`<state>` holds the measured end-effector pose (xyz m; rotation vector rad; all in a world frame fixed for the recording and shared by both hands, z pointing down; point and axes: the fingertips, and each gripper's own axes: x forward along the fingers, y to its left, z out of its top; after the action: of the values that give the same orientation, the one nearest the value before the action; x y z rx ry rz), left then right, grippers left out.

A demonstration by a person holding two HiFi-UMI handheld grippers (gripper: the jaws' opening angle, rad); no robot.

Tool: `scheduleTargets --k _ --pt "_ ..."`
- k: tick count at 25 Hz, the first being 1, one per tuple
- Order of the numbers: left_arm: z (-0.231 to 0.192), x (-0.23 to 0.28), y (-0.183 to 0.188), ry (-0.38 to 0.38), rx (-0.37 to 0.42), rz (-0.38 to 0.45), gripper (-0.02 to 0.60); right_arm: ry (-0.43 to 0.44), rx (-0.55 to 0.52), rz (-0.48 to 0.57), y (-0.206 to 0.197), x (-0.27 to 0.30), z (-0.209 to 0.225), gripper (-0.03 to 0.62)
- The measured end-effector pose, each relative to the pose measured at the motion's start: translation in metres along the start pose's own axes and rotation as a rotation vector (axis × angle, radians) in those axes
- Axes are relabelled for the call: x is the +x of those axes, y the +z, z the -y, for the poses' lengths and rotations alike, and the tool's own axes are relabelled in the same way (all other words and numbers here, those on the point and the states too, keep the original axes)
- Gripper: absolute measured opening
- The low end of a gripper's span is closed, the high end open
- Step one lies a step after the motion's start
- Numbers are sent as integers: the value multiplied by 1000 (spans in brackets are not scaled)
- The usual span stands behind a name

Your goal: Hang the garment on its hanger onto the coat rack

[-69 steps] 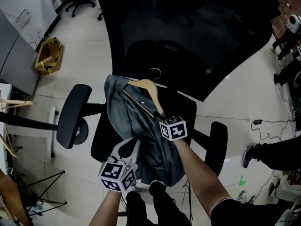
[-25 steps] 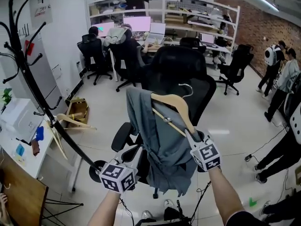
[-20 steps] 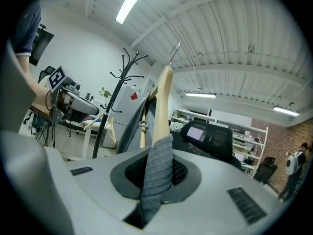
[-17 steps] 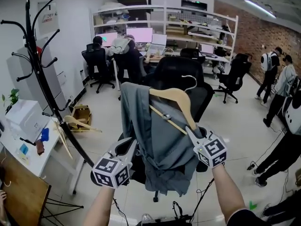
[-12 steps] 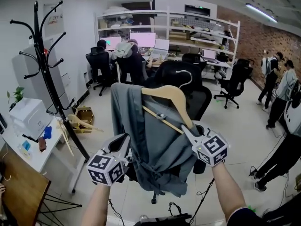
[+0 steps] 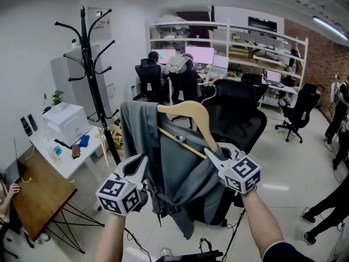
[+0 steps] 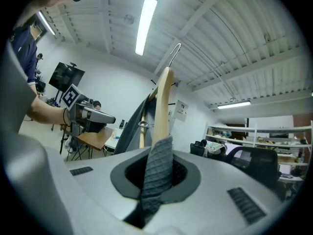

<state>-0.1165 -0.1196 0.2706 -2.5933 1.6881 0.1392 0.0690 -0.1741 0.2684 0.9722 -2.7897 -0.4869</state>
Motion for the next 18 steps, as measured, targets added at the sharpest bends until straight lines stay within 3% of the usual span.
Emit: scheduleTargets --k 7,18 --pt "-31 -50 12 136 24 10 5 126 -17 50 23 44 -36 31" --pt "-107 -78 19 222 23 27 5 252 -71 36 45 135 -85 31"
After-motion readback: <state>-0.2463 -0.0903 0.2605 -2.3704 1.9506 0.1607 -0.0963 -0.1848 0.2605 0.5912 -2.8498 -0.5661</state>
